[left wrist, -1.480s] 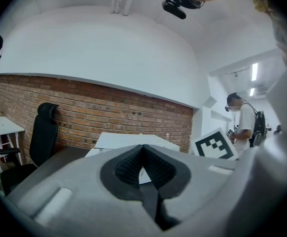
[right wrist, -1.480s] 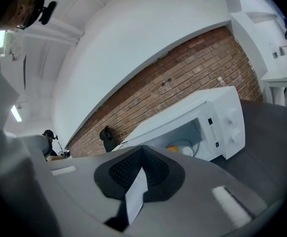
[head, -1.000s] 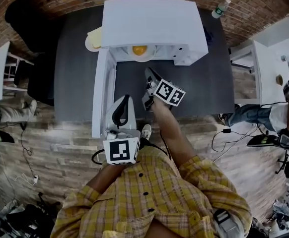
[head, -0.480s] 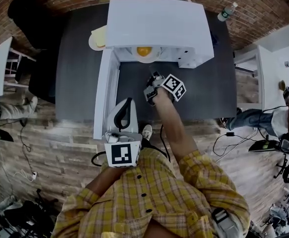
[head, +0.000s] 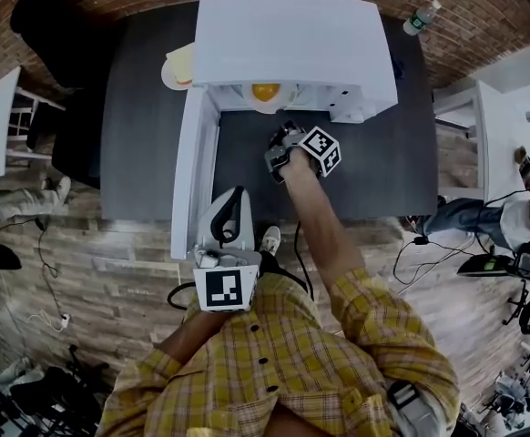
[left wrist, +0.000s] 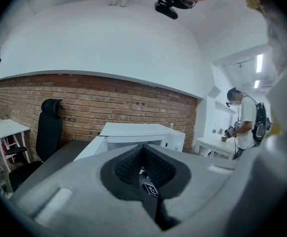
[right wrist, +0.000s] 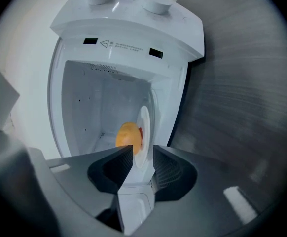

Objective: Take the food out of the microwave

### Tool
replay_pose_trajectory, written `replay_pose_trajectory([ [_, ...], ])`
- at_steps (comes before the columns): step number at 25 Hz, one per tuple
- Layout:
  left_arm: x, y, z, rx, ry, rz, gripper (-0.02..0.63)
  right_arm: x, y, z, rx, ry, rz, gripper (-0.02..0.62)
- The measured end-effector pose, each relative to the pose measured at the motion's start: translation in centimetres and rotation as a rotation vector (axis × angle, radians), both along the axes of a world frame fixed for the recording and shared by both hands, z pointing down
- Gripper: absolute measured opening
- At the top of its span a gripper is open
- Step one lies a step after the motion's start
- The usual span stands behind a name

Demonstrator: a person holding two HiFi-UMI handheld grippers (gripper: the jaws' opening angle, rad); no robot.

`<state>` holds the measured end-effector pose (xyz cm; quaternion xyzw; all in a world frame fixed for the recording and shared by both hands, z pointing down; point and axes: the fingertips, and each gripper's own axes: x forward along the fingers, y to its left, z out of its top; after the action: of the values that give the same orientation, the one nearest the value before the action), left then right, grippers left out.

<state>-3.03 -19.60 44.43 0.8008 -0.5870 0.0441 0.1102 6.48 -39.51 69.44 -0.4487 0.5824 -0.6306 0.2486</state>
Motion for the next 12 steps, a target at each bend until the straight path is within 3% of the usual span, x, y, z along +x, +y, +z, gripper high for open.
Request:
replay_pose_trajectory([
  [12,0.4,-0.1,1.3,-0.012,0.001,0.033,0.0,0.0,-1.4,1.6,-0.039,-0.124,0.087,0.126],
])
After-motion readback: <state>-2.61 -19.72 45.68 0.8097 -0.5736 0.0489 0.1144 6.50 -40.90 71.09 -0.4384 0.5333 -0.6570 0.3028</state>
